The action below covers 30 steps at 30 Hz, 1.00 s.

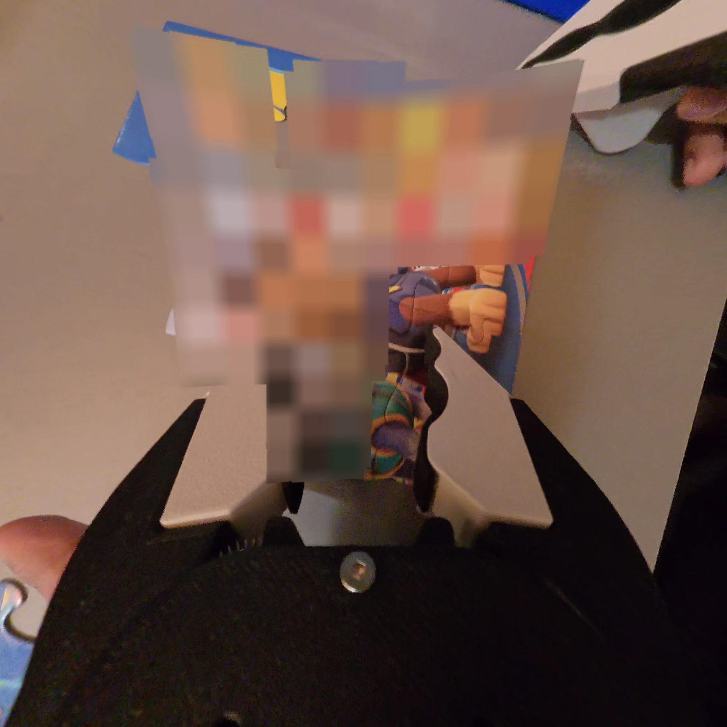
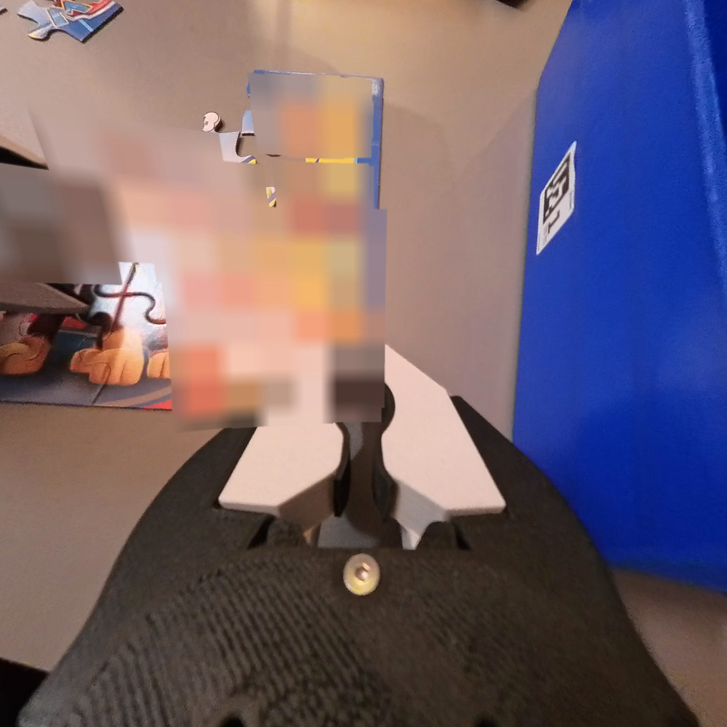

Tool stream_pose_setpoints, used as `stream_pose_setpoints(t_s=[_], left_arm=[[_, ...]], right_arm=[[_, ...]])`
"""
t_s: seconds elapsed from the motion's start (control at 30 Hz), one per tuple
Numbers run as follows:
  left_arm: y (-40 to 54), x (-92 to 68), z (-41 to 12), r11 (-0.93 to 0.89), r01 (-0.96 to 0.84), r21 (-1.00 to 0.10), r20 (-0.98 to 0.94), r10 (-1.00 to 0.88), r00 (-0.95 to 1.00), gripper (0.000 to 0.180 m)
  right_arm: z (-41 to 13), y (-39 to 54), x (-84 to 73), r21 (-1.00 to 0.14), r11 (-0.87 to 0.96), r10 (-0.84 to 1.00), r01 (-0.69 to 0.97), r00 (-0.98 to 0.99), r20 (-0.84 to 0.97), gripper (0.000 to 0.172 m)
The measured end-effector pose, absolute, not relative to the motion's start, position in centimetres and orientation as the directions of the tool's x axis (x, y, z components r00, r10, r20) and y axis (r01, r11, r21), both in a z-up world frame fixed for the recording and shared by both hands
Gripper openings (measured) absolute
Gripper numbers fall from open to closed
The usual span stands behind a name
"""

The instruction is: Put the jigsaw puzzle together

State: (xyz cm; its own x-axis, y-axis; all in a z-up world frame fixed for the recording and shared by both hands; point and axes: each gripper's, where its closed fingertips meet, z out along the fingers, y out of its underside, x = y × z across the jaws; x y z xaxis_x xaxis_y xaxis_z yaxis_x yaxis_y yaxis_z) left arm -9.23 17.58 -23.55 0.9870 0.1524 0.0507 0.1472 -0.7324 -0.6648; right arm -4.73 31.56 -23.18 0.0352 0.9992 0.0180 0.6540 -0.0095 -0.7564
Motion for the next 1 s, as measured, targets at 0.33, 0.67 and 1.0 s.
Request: stream_pose_setpoints(t_s=[0.33, 0.67, 1.0], left_arm=[[16.0, -9.9, -22.4, -0.722, 0.13, -0.679, -0.004, 0.181, 0.983, 0.065], [14.3, -10.6, -22.0, -0.709, 0.159, -0.687, -0.003, 0.221, 0.975, 0.061], [11.6, -10.0, -23.5, -0.726, 0.228, -0.649, 0.04, 0.266, 0.963, 0.023]], right_arm=[[-23.3, 29.2, -3.1, -0.696, -0.007, 1.0, 0.718, 0.008, -0.002, 0.0], [-22.2, 24.6, -4.2, -0.716, 0.064, 0.983, 0.695, -0.169, -0.075, 0.0], [-23.2, 20.6, -6.7, -0.701, 0.218, 0.955, 0.68, -0.295, 0.011, 0.003]])
